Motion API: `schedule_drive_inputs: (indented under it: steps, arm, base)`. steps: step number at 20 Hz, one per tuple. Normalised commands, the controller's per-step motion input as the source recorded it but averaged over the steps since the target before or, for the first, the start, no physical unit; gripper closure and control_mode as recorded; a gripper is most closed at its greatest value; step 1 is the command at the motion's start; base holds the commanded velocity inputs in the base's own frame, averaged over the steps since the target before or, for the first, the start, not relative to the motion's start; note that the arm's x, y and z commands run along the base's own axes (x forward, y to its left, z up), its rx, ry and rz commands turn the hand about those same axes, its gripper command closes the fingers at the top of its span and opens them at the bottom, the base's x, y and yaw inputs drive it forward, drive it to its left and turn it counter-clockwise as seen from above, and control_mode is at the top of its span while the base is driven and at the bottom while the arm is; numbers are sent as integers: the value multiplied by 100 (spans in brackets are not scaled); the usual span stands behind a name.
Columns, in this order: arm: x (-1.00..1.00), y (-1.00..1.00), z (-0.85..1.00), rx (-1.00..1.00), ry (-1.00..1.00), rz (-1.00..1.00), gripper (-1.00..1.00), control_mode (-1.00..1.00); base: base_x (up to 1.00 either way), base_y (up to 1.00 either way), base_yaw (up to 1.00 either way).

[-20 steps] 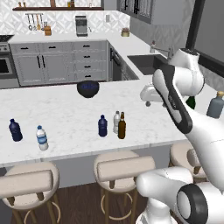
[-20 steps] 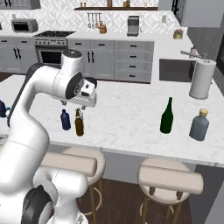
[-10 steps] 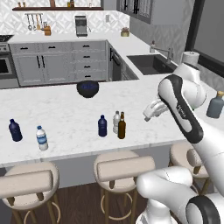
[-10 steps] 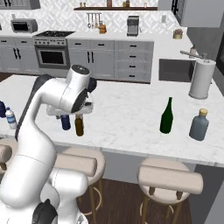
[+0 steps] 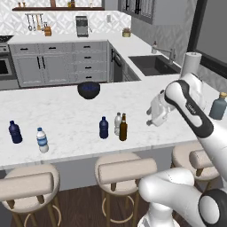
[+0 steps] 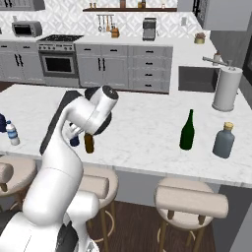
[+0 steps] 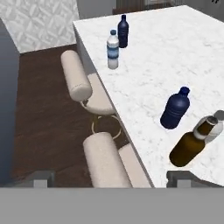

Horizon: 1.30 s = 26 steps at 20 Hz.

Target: Move the plastic bottles in the middle to the plastics group, and the glass bottles in the middle to the glass group.

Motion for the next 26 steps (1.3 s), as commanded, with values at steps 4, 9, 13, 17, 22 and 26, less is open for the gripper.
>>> schedule_drive_inputs:
  steps: [4, 9, 13, 17, 22, 26]
  arm:
    - [27, 0, -39, 26, -35, 3, -100, -100]
    - [31, -10, -32, 31, -13, 1, -100, -100]
    - [43, 0, -27, 27, -7, 0, -100, -100]
    - [46, -1, -29, 26, 0, 0, -100, -100]
    - [55, 0, -21, 17, 0, 0, -100, -100]
    - [46, 0, -15, 5, 0, 0, -100, -100]
  base:
    - [0, 0, 0]
    - [0, 0, 0]
    - [0, 0, 0]
    - [0, 0, 0]
    - [0, 0, 0]
    - [0, 0, 0]
